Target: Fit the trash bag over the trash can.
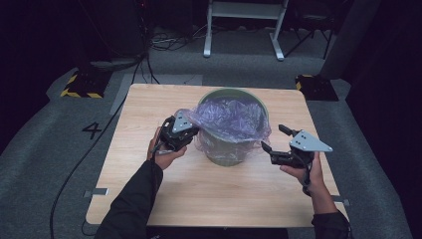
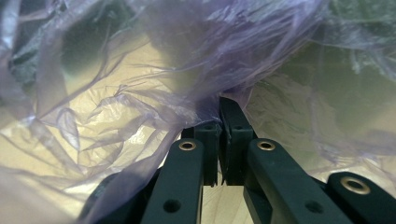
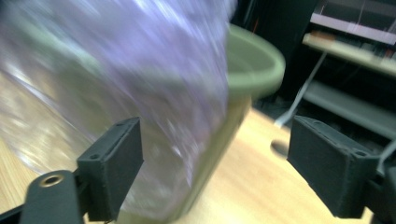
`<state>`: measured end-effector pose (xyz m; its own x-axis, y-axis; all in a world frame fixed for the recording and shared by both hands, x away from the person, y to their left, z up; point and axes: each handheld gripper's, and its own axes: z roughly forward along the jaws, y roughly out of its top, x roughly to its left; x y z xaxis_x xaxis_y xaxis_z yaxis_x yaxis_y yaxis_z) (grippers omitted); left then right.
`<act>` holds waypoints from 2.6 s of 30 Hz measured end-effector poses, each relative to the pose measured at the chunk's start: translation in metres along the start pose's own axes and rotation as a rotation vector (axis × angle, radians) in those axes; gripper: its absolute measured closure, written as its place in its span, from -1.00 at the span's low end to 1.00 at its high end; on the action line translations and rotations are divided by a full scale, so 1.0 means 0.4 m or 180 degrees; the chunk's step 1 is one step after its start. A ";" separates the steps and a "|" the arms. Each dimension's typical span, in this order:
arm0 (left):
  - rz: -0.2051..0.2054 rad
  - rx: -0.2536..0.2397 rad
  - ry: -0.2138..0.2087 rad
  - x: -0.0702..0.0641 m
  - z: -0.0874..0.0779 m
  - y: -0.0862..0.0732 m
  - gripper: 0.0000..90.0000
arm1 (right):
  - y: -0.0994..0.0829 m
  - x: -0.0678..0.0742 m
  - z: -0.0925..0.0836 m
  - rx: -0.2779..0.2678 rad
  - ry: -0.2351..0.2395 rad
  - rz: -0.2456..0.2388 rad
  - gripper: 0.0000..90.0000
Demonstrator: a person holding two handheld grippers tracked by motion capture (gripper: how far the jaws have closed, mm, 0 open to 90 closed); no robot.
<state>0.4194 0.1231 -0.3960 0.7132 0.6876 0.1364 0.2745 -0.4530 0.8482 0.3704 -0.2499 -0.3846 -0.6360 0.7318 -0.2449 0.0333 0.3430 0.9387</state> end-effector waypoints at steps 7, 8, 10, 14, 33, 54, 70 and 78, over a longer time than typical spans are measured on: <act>0.0008 0.0046 0.0040 0.000 0.006 0.009 0.95 | 0.080 0.045 -0.058 -0.0395 0.0170 -0.0278 -0.61; 0.0002 0.0046 0.0046 0.000 0.008 0.010 0.95 | 0.089 0.050 -0.059 -0.0447 0.0174 -0.0260 -0.54; 0.0011 0.0060 0.0056 -0.001 0.011 0.012 0.95 | 0.103 0.059 -0.050 -0.0464 0.0157 -0.0323 -0.46; 0.0022 0.0050 0.0091 0.005 0.015 0.010 0.95 | 0.116 0.056 -0.008 -0.0306 0.0088 -0.0296 0.23; -0.0119 0.0115 0.0168 0.024 0.041 -0.019 0.58 | 0.084 -0.130 0.131 0.0178 -0.0278 0.0349 1.00; 0.0010 -0.0679 0.0366 0.063 -0.157 0.025 -0.55 | 0.073 -0.154 0.114 0.0150 -0.0247 0.0379 0.98; -0.0032 -0.0410 0.0258 0.149 0.019 0.118 0.82 | 0.054 -0.184 0.156 0.0336 -0.0213 0.0411 0.98; -0.0425 -0.0305 0.0272 0.169 0.096 0.125 0.98 | 0.023 -0.213 0.199 0.0507 -0.0277 0.0554 0.98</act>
<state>0.5061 0.1250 -0.3639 0.6161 0.7855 0.0589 0.2975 -0.3013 0.9059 0.4864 -0.2622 -0.3744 -0.5414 0.8336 -0.1094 0.2621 0.2910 0.9201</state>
